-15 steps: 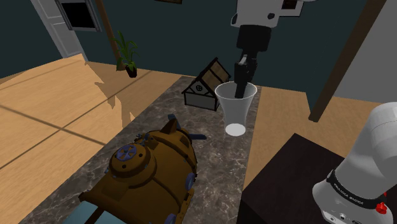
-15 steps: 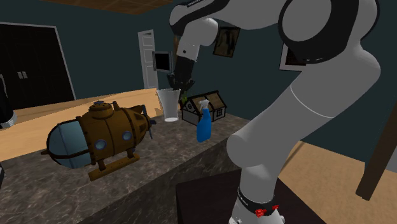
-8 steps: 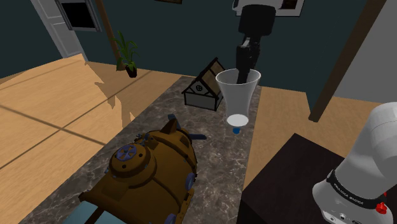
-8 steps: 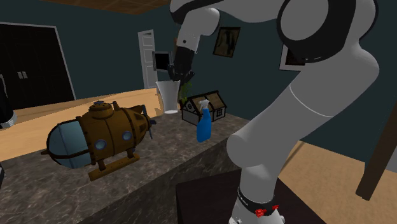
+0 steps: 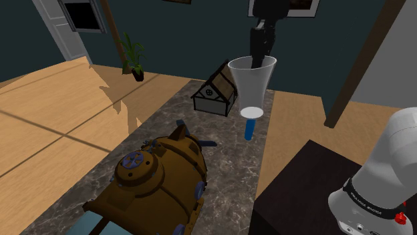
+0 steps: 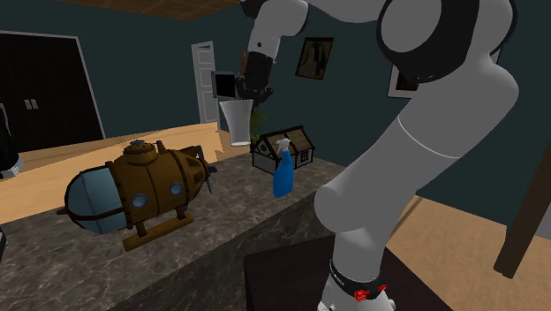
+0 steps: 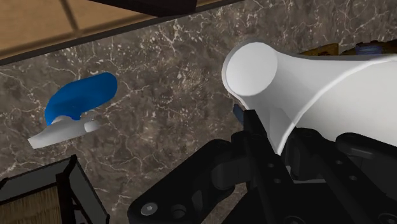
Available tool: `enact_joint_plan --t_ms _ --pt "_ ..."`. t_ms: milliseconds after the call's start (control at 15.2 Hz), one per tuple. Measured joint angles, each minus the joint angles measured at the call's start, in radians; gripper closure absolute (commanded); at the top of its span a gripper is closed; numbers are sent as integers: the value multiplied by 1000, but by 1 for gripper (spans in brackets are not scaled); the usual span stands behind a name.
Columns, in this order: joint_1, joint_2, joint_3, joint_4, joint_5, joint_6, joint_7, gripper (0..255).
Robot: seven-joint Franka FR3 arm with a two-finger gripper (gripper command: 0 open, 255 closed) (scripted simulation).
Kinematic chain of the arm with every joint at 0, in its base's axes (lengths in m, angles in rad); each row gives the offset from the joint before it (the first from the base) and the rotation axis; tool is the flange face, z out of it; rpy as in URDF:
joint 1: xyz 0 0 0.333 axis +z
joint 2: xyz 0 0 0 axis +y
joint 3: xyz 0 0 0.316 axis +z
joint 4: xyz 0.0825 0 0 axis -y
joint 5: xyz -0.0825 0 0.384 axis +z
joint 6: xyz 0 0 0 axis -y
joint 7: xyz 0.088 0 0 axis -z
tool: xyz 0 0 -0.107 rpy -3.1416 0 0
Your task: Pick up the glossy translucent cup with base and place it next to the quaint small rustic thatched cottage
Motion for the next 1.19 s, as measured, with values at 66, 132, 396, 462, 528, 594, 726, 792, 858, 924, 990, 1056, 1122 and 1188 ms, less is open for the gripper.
enact_joint_plan --t_ms 66,132,396,462,528,594,726,792,858,924,990,1056,1122,1188 --pt "-7 15 -18 15 -10 -7 -21 255" --pt "-14 31 -33 29 -18 -12 -40 255" --pt "-41 95 -99 85 -50 -31 -124 255" --pt "-48 120 -117 112 -57 -40 -146 255" --pt "-54 132 -132 127 -63 -48 -166 255" --pt "-61 153 -149 144 -69 -51 -190 255" --pt "-76 188 -182 179 -81 -64 -235 255" --pt "-83 213 -201 208 -86 -76 -259 255" --pt "-89 242 -215 241 -87 -86 -277 255" --pt "-96 270 -232 268 -90 -90 -301 255" --pt "-104 295 -249 295 -92 -100 -326 255" --pt "-112 315 -264 316 -94 -107 -347 255" --pt "-117 348 -275 355 -91 -118 -362 255" --pt "-125 373 -290 383 -91 -129 -384 255"
